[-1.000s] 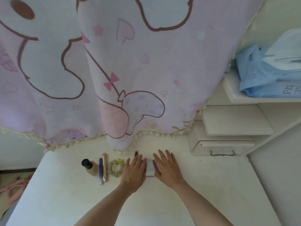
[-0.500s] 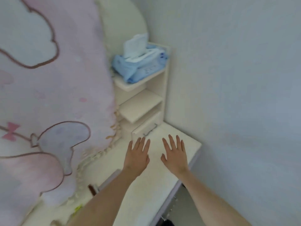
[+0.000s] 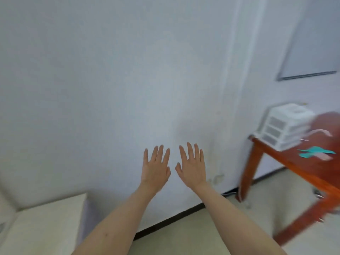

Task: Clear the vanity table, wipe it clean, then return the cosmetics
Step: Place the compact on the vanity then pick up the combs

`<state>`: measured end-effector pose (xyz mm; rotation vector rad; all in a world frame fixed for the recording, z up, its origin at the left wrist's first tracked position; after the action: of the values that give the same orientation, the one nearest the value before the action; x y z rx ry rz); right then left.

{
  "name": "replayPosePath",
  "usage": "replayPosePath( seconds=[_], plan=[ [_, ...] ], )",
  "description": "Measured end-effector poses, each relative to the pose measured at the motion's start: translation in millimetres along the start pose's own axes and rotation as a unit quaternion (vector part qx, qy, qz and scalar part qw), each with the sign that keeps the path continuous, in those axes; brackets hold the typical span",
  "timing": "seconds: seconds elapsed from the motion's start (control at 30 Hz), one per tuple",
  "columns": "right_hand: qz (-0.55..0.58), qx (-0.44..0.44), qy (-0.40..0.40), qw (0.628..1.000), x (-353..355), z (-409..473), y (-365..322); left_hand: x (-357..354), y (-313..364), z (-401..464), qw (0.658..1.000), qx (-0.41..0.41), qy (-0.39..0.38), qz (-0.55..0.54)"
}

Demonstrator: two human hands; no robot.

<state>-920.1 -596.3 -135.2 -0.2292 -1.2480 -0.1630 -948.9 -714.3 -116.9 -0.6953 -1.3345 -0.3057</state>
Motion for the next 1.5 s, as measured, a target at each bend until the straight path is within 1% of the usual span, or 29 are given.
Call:
replayPosePath(
  seconds=[0.07, 0.13, 0.3, 0.37, 0.43, 0.47, 0.5, 0.53, 0.6, 0.63, 0.67, 0.73, 0.83, 0.87, 0.97, 1.07, 1.2, 1.27, 1.33, 1.37, 1.5],
  plan=[
    [-0.016, -0.060, 0.021, 0.998, 26.7, -11.7, 67.0, 31.5, 60.5, 24.6, 0.998, -0.042, 0.034, -0.010],
    [-0.032, -0.103, 0.040, 0.993, 49.4, -27.7, 131.5, 59.9, 122.0, 43.8, 0.992, -0.087, 0.078, -0.047],
    [-0.102, -0.180, 0.080, 0.975, 103.0, -78.8, 277.1, 115.6, 272.0, 67.0, 0.967, -0.191, 0.145, -0.085],
    [-0.121, -0.220, 0.079, 0.965, 119.2, -100.0, 328.0, 130.1, 324.4, 73.1, 0.956, -0.227, 0.152, -0.106],
    [-0.134, -0.256, 0.079, 0.954, 127.2, -121.0, 370.4, 141.0, 370.9, 77.2, 0.950, -0.255, 0.139, -0.117],
    [-0.128, -0.283, 0.063, 0.949, 130.9, -132.3, 393.8, 145.3, 396.2, 80.4, 0.944, -0.274, 0.136, -0.121],
    [-0.132, -0.288, 0.071, 0.946, 135.1, -138.5, 407.8, 147.6, 412.6, 83.4, 0.939, -0.293, 0.129, -0.125],
    [-0.138, -0.296, 0.069, 0.943, 136.4, -142.0, 408.7, 146.7, 415.4, 83.5, 0.938, -0.296, 0.129, -0.126],
    [-0.144, -0.359, 0.068, 0.920, 134.9, -159.6, 480.7, 159.6, 486.7, 108.9, 0.925, -0.332, 0.140, -0.120],
    [-0.143, -0.353, 0.071, 0.922, 133.8, -159.2, 488.6, 160.0, 493.7, 109.7, 0.921, -0.347, 0.130, -0.123],
    [-0.142, -0.366, 0.061, 0.918, 134.5, -163.0, 499.7, 162.8, 505.8, 114.7, 0.920, -0.354, 0.114, -0.124],
    [-0.154, -0.385, 0.051, 0.908, 130.2, -164.0, 540.3, 168.7, 545.2, 136.2, 0.915, -0.367, 0.129, -0.111],
    [-0.174, -0.412, 0.069, 0.892, 133.3, -147.4, 608.5, 182.2, 602.7, 188.6, 0.908, -0.380, 0.150, -0.096],
    [-0.172, -0.427, 0.064, 0.886, 133.6, -142.0, 629.0, 187.1, 617.8, 204.3, 0.904, -0.388, 0.156, -0.093],
    [-0.186, -0.433, 0.058, 0.880, 133.5, -119.4, 678.4, 198.4, 659.7, 257.3, 0.893, -0.402, 0.159, -0.123],
    [-0.165, -0.451, 0.073, 0.874, 130.9, -103.0, 724.4, 206.8, 694.0, 302.8, 0.898, -0.401, 0.152, -0.103],
    [-0.171, -0.457, 0.052, 0.871, 111.7, -85.8, 778.1, 207.9, 735.3, 349.7, 0.904, -0.397, 0.148, -0.064],
    [-0.164, -0.461, 0.042, 0.871, 99.3, -78.5, 804.8, 202.8, 756.0, 370.8, 0.900, -0.410, 0.121, -0.086],
    [-0.163, -0.452, 0.029, 0.876, 83.9, -70.6, 831.7, 193.6, 777.3, 389.0, 0.894, -0.423, 0.116, -0.086],
    [-0.159, -0.449, 0.025, 0.879, 76.5, -66.0, 845.7, 187.2, 786.0, 398.6, 0.898, -0.419, 0.099, -0.088],
    [-0.137, -0.427, 0.010, 0.894, 46.7, -40.5, 901.1, 163.0, 822.2, 441.4, 0.917, -0.383, 0.077, -0.083]
  ],
)
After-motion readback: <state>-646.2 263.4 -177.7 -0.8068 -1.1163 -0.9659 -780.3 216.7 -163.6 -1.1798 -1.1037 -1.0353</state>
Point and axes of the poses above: each hand's wrist, its own z-axis towards the middle knuckle, its own x-axis out of the back of the hand, y = z × x, the point moved 6 cm from there along z, towards the middle knuckle, and after that the axes turned 12 degrees about -y, right-handed, at the moved point
